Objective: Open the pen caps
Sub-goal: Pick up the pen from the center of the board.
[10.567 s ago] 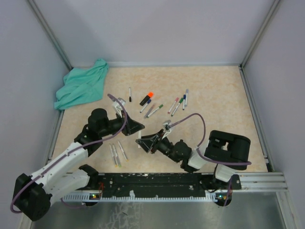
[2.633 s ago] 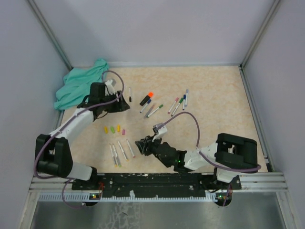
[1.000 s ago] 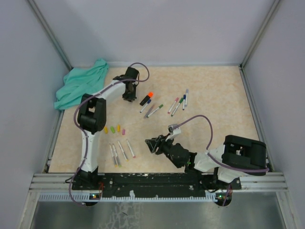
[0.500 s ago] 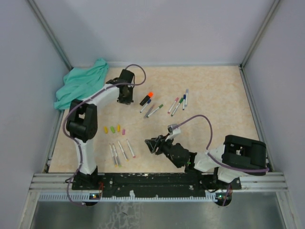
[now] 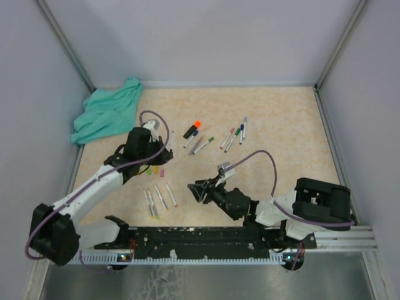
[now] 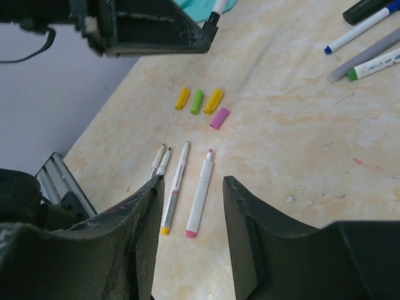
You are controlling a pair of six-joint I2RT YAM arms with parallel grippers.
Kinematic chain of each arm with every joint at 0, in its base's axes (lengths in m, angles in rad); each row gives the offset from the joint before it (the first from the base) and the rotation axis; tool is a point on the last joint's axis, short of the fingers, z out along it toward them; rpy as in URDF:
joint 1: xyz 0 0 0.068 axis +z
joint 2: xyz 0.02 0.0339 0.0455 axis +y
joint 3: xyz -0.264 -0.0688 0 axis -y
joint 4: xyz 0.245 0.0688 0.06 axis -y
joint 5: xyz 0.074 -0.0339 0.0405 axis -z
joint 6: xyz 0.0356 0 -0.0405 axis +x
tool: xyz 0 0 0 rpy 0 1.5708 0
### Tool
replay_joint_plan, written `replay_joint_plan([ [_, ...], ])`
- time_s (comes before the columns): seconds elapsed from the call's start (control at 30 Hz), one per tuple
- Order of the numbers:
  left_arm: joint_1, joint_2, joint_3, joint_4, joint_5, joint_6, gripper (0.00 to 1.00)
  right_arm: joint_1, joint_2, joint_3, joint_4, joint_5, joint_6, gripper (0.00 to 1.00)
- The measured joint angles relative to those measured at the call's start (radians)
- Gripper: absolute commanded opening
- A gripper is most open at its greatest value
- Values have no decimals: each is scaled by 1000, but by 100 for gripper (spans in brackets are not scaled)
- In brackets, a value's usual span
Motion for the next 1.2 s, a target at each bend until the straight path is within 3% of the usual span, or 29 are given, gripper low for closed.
replay_joint_plan([
  [0.3,-169,-492,-457,271,53,-192,0,24,-55,-33,21,5,-72,43],
  [0.43,-224,-550,-578,363,51,-249,0,26,-72,-59,50,11,-90,43],
  [0.6,-264,-550,-580,378,57,-240,0,26,-119,-58,37,-19,-157,48],
  [0.73,-267,-552,-518,325,96,-171,0,29,-274,40,-257,-109,-305,50],
  [0.83,-268,-550,-454,262,161,-97,0,30,-357,222,-553,-196,-483,51],
  [1.0,-268,-531,-373,164,249,-7,0,31,-483,330,-811,-336,-838,56],
  [1.2,-268,-523,-280,50,338,70,0,31,-430,456,-1182,-359,-1206,56],
])
